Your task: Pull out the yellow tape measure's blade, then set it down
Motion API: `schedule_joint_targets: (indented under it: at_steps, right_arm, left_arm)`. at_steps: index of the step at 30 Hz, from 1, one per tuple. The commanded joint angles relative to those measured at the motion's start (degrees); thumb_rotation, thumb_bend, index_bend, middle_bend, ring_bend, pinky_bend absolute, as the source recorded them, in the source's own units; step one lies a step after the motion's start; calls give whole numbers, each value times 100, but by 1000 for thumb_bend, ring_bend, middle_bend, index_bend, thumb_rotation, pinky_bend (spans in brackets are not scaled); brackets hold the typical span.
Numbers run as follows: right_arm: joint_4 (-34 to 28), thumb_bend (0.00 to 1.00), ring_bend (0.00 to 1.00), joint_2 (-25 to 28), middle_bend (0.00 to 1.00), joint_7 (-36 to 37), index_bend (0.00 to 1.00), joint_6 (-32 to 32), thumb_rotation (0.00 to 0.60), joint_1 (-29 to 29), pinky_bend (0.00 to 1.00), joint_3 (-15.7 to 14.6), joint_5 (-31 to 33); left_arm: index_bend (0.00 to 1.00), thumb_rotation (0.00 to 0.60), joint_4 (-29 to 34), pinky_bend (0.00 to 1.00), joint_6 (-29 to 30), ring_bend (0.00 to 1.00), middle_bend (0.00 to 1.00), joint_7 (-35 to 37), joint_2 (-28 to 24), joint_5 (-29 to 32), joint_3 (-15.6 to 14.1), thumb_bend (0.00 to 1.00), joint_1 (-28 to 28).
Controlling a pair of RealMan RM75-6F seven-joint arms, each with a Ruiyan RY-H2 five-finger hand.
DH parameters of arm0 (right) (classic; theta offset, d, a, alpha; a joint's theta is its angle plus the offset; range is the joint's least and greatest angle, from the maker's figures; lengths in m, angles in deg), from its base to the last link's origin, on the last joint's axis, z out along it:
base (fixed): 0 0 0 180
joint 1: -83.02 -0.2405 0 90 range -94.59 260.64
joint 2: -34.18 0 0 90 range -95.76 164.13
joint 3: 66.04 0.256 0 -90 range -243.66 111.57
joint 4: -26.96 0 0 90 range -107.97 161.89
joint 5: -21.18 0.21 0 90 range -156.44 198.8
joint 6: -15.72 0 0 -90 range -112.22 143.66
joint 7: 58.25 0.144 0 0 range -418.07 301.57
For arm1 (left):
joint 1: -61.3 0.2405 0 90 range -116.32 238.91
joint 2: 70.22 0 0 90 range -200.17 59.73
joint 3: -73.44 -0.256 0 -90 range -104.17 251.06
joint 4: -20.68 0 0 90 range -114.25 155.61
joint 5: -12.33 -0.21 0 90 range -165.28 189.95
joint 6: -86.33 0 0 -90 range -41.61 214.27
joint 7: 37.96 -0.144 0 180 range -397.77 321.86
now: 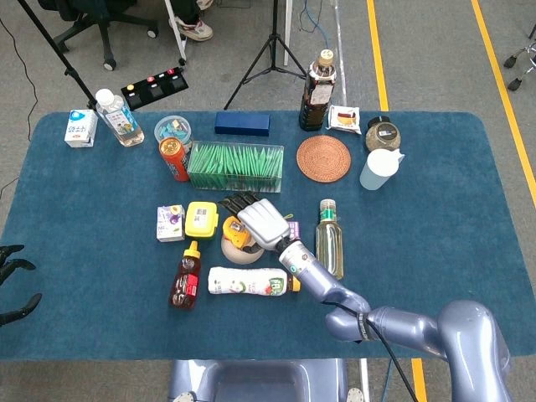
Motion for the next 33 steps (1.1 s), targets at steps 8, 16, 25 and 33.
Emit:
schedule_joint_targets:
  at_steps: [8, 16, 25, 33]
  right_arm:
    - [-317, 43, 163, 278, 233, -327, 244, 397, 599, -172, 134, 8, 342]
    - [-554, 43, 165, 588, 239, -573, 254, 880, 598, -397, 137, -10, 804]
    - [-595, 44, 165, 752, 239, -764, 260, 1055, 600, -633, 137, -45, 1142]
    - [-511, 45, 168, 791, 239, -810, 263, 1155, 599, -822, 140, -92, 1321]
  left_arm:
    - [354, 600, -70, 220, -1, 123, 189, 66, 29, 6, -7, 244, 32]
    - [354, 600, -63, 220, 6, 123, 189, 49, 32, 0, 5, 243, 37]
    - [354, 600, -76, 220, -24, 122, 189, 54, 54, 33, 17, 244, 35]
    - [354, 600, -98, 220, -34, 123, 189, 61, 69, 56, 26, 244, 41]
